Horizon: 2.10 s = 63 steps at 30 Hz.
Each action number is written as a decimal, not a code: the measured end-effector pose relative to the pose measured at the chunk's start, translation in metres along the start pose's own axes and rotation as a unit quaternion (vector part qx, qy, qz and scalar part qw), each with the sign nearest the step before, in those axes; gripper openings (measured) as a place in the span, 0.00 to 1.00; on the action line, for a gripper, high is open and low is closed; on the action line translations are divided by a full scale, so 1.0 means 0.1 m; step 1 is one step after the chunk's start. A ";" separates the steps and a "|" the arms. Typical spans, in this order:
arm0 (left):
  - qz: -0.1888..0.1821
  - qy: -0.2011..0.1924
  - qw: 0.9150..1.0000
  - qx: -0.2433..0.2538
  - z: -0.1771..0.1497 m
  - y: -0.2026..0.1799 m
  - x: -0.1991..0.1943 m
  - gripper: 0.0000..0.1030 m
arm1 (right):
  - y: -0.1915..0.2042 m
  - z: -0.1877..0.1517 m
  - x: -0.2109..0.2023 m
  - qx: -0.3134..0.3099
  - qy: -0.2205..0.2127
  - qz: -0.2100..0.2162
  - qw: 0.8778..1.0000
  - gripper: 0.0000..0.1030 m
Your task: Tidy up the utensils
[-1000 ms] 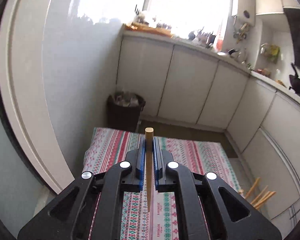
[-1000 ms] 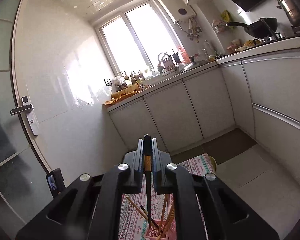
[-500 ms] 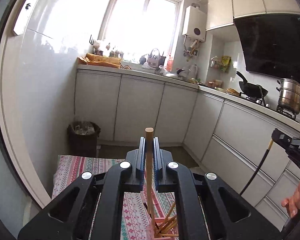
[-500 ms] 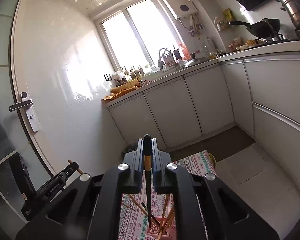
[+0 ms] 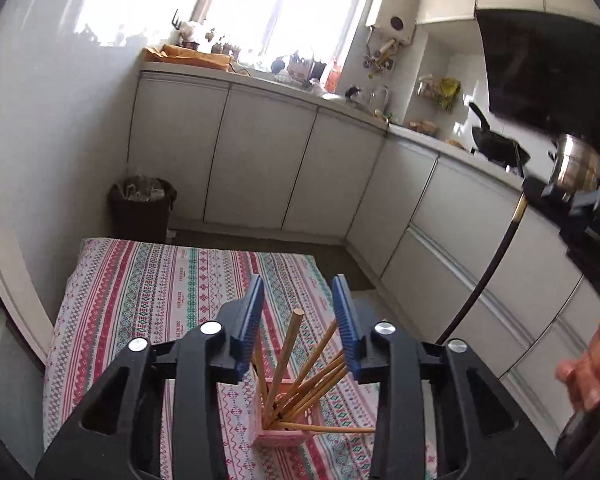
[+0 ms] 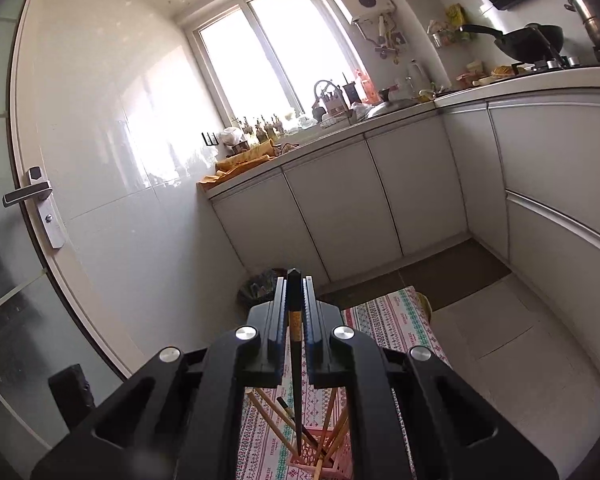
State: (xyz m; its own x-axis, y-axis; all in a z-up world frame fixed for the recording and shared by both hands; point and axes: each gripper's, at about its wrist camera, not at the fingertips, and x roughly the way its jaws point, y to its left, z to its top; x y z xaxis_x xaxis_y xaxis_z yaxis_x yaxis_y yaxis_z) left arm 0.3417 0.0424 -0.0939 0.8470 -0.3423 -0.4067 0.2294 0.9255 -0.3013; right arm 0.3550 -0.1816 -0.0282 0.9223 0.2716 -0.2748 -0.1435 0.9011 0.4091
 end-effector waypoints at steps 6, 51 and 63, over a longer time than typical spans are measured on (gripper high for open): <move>0.017 -0.081 0.992 -0.094 0.17 0.30 -0.54 0.51 | 0.12 -0.12 0.15 -0.011 0.009 -0.004 1.000 0.07; 0.152 -0.111 0.982 0.002 -0.43 -0.89 -2.32 0.93 | 0.49 -0.81 -2.20 -0.021 -0.027 -0.220 0.975 0.94; 0.175 -0.071 0.982 0.031 -0.81 -1.16 -3.07 0.93 | 0.74 -1.17 -3.01 -0.038 -0.009 -0.219 0.975 0.94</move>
State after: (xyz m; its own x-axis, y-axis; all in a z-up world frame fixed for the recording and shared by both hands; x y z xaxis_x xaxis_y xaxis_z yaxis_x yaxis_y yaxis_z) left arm 0.0164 0.0269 -0.0037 0.9361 0.0201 -0.3511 -0.0625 0.9920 -0.1098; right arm 0.0251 -0.1570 -0.0170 0.9070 -0.1506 -0.3932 0.2405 0.9518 0.1903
